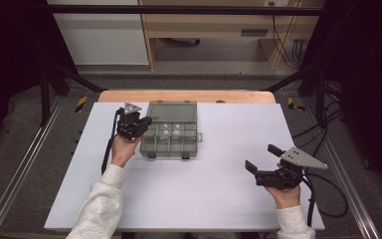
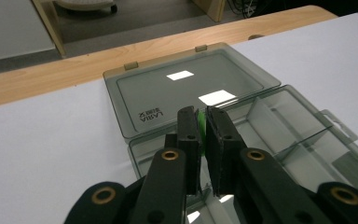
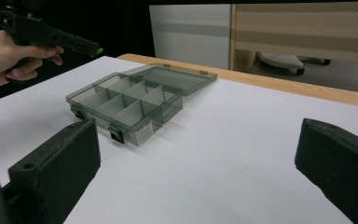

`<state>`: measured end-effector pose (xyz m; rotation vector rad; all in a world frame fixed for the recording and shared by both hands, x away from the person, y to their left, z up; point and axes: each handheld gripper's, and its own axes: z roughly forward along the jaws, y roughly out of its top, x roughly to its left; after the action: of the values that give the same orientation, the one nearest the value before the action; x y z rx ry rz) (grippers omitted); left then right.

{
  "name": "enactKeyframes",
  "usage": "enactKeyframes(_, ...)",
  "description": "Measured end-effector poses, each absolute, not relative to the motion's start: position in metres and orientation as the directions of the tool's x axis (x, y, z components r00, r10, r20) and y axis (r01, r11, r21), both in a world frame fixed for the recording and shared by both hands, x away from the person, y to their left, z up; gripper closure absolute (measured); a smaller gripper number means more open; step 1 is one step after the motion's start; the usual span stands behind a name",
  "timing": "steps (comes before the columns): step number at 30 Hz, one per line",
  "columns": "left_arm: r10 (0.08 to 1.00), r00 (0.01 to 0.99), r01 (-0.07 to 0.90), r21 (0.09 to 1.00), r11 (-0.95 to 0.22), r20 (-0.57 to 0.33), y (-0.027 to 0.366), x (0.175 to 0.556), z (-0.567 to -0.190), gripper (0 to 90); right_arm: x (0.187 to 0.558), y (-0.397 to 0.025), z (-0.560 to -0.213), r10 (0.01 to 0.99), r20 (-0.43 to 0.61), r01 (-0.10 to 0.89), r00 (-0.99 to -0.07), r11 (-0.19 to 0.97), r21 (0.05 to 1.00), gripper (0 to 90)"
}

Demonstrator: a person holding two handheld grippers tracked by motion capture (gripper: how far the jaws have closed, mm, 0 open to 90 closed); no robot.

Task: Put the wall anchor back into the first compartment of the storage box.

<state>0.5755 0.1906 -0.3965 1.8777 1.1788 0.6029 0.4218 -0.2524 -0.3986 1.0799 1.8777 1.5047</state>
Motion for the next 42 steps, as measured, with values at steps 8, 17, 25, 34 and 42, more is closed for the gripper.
enactKeyframes(8,0.904,0.427,0.550,0.799,-0.243,-0.019,0.191,0.588,-0.418,83.7,0.422,-0.253,-0.399,0.823,0.095,0.272,-0.560,0.074,0.959,0.4)
enactKeyframes(17,0.904,0.427,0.598,0.752,-0.276,-0.008,0.192,0.593,-0.437,83.6,0.422,-0.253,-0.398,0.822,0.096,0.272,-0.561,0.074,0.959,0.4)
enactKeyframes(25,0.904,0.427,0.617,0.733,-0.286,-0.007,0.189,0.595,-0.443,82.1,0.422,-0.252,-0.398,0.821,0.096,0.273,-0.562,0.075,0.959,0.4)
enactKeyframes(34,0.895,0.445,0.554,0.794,-0.251,-0.028,0.195,0.577,-0.421,55.6,0.422,-0.253,-0.398,0.822,0.093,0.270,-0.562,0.075,0.960,0.4)
enactKeyframes(42,0.863,0.502,0.458,0.863,-0.215,-0.052,0.208,0.539,-0.393,26.2,0.421,-0.253,-0.398,0.821,0.100,0.269,-0.562,0.067,0.961,0.4)
